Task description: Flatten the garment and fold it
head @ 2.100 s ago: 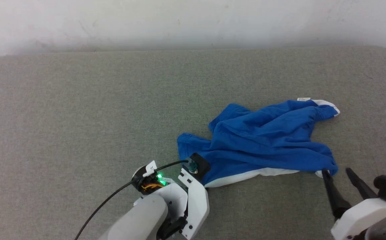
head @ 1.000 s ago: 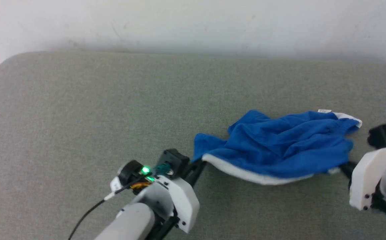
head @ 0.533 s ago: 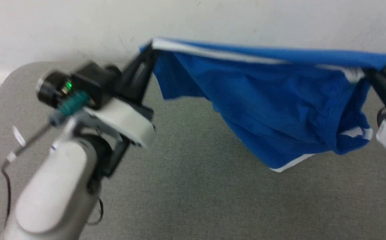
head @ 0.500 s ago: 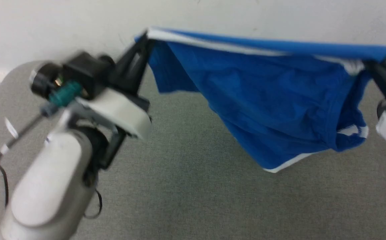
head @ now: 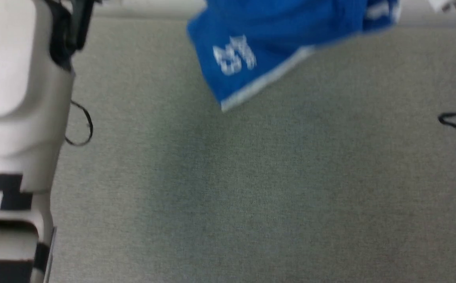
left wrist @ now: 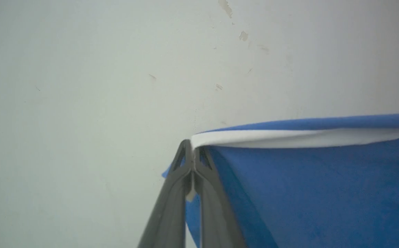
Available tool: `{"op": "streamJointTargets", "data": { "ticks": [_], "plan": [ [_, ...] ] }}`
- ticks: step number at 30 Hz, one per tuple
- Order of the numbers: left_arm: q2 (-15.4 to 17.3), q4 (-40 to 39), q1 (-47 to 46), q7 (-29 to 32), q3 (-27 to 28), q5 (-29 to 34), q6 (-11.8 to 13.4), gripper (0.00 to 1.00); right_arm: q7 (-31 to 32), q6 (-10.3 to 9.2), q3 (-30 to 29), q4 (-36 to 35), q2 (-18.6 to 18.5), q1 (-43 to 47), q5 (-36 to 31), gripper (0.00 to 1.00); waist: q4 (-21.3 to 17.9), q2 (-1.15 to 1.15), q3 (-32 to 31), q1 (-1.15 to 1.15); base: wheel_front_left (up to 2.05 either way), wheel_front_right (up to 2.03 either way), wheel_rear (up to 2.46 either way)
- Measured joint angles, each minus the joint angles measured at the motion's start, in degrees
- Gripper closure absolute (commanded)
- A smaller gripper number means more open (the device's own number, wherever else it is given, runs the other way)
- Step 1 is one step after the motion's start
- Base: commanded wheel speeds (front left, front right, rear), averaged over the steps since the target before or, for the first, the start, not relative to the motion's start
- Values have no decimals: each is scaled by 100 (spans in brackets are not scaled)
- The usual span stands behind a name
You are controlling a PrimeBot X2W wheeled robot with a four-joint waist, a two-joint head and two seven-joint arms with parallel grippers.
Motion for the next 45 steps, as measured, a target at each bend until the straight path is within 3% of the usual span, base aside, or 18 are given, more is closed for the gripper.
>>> {"op": "streamJointTargets", "data": {
  "ticks": [6,13,17,21,28,34,45],
  "plan": [
    [-252,1402,-376,-836,16,58,-116,100,-1283,0,327,1330,285,-344,-101,100,-72,0,451,1,0,0,0],
    [-728,2716,268,-1212,42,-255,-367,100,-2219,-1,964,2784,356,159,25,100,-41,0,610,0,0,0,0],
    [-884,3074,1005,-1279,93,-378,-472,100,-2547,-1,1363,3206,415,765,263,100,-8,0,481,-2,0,0,0],
    [-864,2945,1830,-1303,223,-439,-514,100,-2825,-1,1800,3216,405,1307,513,100,-27,0,271,-3,0,0,0],
    [-781,1844,3557,-1308,347,-296,-394,100,-3176,-1,2190,2365,-51,2536,780,100,-70,0,-237,-3,0,0,0],
    [-597,208,5158,-1051,310,-275,-44,100,-3051,7,1775,1158,-335,3943,539,100,-49,0,-728,-4,0,0,0],
    [84,-3096,7764,602,287,-191,1068,100,-1373,5,454,-1639,450,6805,-390,100,125,0,-1360,-4,0,0,0]
  ]
}}
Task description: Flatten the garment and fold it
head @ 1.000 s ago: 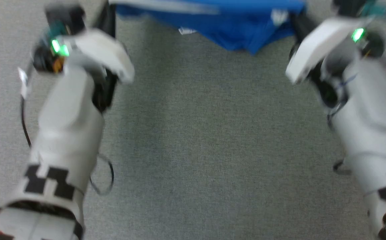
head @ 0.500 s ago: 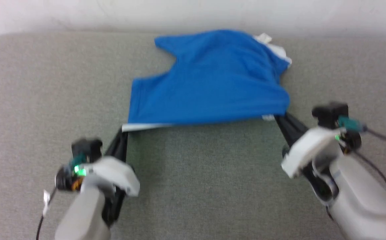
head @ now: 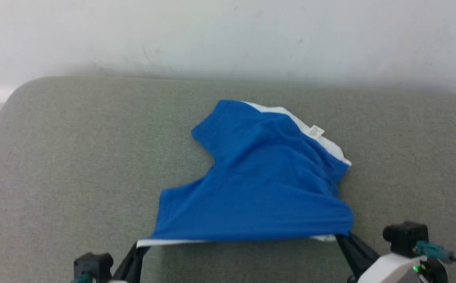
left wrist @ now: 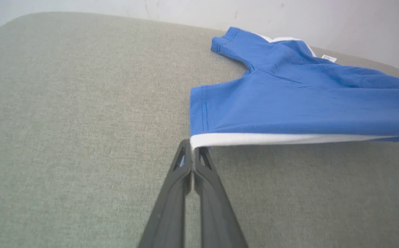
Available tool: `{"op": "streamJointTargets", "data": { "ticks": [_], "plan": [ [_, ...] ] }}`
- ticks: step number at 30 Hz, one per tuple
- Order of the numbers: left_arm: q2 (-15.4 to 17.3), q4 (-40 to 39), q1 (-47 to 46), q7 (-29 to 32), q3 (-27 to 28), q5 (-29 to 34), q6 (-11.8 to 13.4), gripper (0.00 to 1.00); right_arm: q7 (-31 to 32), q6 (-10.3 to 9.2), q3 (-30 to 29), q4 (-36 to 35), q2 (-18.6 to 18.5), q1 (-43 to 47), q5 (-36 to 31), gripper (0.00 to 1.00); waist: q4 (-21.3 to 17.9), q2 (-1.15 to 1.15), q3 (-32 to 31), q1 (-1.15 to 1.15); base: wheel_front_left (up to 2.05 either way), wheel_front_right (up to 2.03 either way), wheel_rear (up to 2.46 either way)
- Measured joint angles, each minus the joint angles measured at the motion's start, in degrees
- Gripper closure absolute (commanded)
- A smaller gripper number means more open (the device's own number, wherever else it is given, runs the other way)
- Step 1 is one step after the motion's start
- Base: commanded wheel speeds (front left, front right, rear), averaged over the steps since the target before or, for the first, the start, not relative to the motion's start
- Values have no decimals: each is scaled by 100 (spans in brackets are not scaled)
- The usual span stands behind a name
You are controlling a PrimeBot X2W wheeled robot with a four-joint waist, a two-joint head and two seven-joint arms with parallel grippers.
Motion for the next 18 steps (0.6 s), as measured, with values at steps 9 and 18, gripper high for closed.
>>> {"op": "streamJointTargets", "data": {
  "ticks": [9,18],
  "plan": [
    [264,-1272,537,747,-5,0,289,100,1070,1,-474,-1396,308,1003,-315,100,137,0,62,1,0,0,0],
    [302,-537,-1406,823,-94,-113,-402,100,1647,-1,-704,-892,387,-75,-14,100,80,0,392,3,0,0,0]
  ]
}}
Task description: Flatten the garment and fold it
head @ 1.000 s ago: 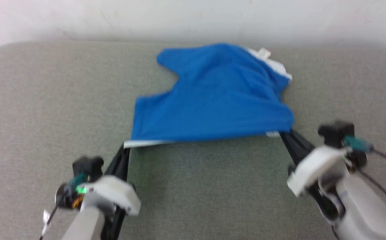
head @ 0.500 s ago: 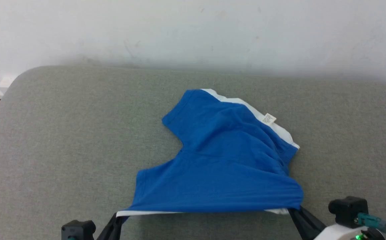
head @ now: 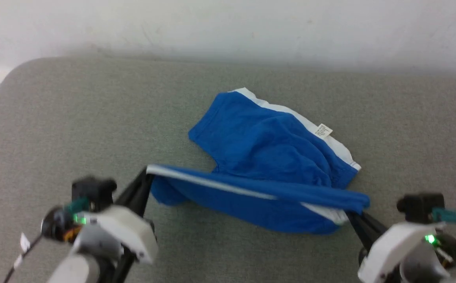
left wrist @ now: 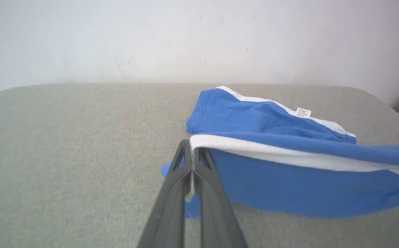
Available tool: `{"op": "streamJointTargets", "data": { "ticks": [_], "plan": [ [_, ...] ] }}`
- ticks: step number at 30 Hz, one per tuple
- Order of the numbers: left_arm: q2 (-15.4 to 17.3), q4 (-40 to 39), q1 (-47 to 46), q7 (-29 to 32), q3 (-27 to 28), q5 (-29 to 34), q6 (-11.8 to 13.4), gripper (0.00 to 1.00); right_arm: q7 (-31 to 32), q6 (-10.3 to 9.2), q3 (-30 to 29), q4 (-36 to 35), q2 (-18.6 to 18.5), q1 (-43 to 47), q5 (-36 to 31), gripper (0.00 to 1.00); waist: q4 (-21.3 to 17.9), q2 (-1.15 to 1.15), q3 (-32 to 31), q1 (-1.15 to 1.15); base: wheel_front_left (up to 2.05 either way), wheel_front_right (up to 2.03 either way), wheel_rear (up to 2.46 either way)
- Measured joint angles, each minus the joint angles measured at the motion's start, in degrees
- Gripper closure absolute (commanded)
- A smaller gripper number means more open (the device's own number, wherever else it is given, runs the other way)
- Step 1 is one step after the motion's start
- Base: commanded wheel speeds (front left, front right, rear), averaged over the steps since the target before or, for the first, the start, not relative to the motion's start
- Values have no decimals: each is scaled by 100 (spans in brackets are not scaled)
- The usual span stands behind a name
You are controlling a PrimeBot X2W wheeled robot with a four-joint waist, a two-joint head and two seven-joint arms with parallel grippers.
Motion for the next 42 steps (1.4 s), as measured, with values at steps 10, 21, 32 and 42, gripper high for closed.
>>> {"op": "streamJointTargets", "data": {
  "ticks": [10,21,32,42],
  "plan": [
    [-82,2514,-3307,565,-168,-337,-1109,100,530,-5,194,1658,10,-2309,400,100,-358,0,670,1,0,0,0],
    [-322,5001,-5341,1128,-745,-320,-1451,100,200,-5,271,3027,81,-3600,753,95,-1029,0,1384,0,0,0,0],
    [-449,5946,-5569,216,-1046,-1158,-1494,0,-1366,-5,1547,2875,-411,-3606,871,0,-1480,0,1691,-1,0,0,0],
    [-19,5386,-4932,-512,-806,-1489,-1475,0,-2757,-7,1145,1861,-631,-2629,-263,0,-1270,0,1168,-2,0,0,0]
  ]
}}
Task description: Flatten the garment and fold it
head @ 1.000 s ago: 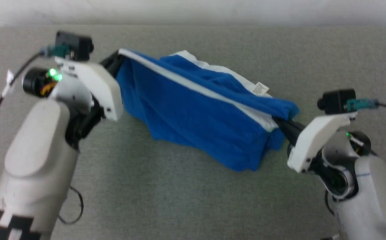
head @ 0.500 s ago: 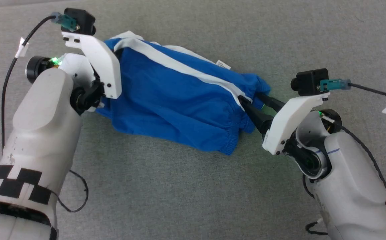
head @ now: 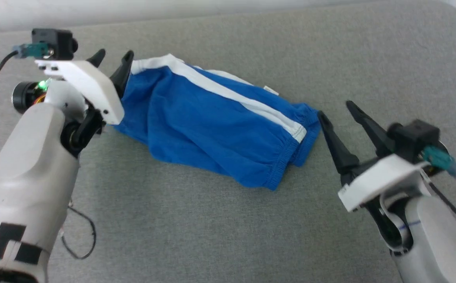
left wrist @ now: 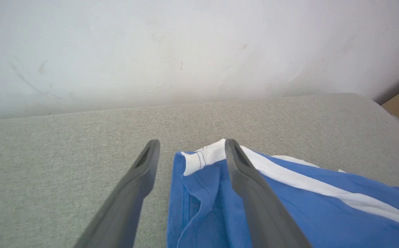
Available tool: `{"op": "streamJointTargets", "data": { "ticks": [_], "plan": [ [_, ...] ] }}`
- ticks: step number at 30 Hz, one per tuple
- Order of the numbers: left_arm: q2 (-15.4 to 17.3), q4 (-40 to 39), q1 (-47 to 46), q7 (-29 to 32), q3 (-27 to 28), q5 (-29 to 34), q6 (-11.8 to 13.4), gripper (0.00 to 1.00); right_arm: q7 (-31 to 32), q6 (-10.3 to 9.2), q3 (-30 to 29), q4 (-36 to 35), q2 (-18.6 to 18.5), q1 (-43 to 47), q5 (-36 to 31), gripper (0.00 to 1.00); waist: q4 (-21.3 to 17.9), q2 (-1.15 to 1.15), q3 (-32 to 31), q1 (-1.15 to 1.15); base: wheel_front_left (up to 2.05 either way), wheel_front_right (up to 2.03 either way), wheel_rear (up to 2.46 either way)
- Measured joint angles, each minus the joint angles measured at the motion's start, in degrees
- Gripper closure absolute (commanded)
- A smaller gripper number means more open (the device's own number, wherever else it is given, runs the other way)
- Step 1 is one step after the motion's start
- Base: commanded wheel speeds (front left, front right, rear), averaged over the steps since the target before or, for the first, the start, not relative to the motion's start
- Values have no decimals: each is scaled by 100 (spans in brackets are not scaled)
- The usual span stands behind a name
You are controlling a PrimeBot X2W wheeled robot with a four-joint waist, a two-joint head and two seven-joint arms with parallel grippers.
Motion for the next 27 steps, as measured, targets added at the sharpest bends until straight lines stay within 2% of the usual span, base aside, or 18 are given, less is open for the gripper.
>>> {"op": "streamJointTargets", "data": {
  "ticks": [5,13,21,27],
  "plan": [
    [293,-515,432,604,-34,-157,93,0,8,0,-374,-592,204,606,-347,0,132,0,-287,0,0,0,0],
    [695,-1095,797,2027,-133,-544,148,0,356,0,-446,-1229,410,1068,-486,0,99,0,-393,0,0,0,0],
    [747,-817,942,2724,-205,-808,249,0,369,0,-385,-1318,493,1081,-477,0,-245,0,-134,1,0,0,0],
    [861,-723,998,2911,-215,-918,268,0,379,0,-388,-1259,492,1146,-417,0,-463,1,-8,-1,0,0,0]
  ]
}}
